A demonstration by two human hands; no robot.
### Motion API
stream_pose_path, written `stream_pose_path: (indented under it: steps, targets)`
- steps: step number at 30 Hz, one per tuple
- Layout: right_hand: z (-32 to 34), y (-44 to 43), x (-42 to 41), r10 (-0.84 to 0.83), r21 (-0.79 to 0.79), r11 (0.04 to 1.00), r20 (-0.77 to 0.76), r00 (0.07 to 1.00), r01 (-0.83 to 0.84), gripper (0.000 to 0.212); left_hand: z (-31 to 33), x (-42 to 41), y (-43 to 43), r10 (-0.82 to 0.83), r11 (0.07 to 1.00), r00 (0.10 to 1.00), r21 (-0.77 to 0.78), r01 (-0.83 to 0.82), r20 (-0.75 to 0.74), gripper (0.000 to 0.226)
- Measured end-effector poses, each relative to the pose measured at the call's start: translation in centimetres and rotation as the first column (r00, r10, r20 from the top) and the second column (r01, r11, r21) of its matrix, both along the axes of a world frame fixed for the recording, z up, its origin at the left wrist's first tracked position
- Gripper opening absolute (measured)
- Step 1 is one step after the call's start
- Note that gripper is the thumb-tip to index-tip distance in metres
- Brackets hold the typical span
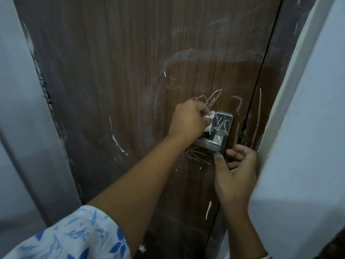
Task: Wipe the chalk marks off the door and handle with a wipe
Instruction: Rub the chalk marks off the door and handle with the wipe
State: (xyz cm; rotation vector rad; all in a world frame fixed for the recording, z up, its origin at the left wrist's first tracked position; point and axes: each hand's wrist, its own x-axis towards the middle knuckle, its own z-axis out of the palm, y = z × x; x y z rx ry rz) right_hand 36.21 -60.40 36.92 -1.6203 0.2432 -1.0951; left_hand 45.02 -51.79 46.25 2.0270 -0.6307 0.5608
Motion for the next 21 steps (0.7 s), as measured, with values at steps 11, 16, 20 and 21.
stream_pose_path:
  steps: [11, 16, 20, 21]
  targets:
    - [-0.9, 0.6, 0.2, 0.020, 0.012, 1.000, -0.013, 1.000, -0.019, 0.039, 0.3, 0.2, 0.7, -0.053, 0.982, 0.999, 0.184, 0.051, 0.004, 0.005]
    - [-2.4, 1.5, 0.6, 0.028, 0.093, 0.995, -0.071, 0.997, -0.021, 0.036, 0.3, 0.1, 0.9, -0.093, 0.937, 0.994, 0.333, 0.108, -0.060, 0.012]
    - [-3.0, 2.1, 0.6, 0.022, 0.090, 0.996, -0.069, 0.997, -0.016, 0.036, 1.3, 0.2, 1.0, -0.089, 0.931, 0.995, 0.350, 0.101, -0.051, 0.012]
    - [-3.1, 2.1, 0.6, 0.019, 0.091, 0.996, -0.073, 0.997, -0.013, 0.036, 1.2, 0.2, 1.0, -0.090, 0.931, 0.995, 0.351, 0.101, -0.045, 0.012]
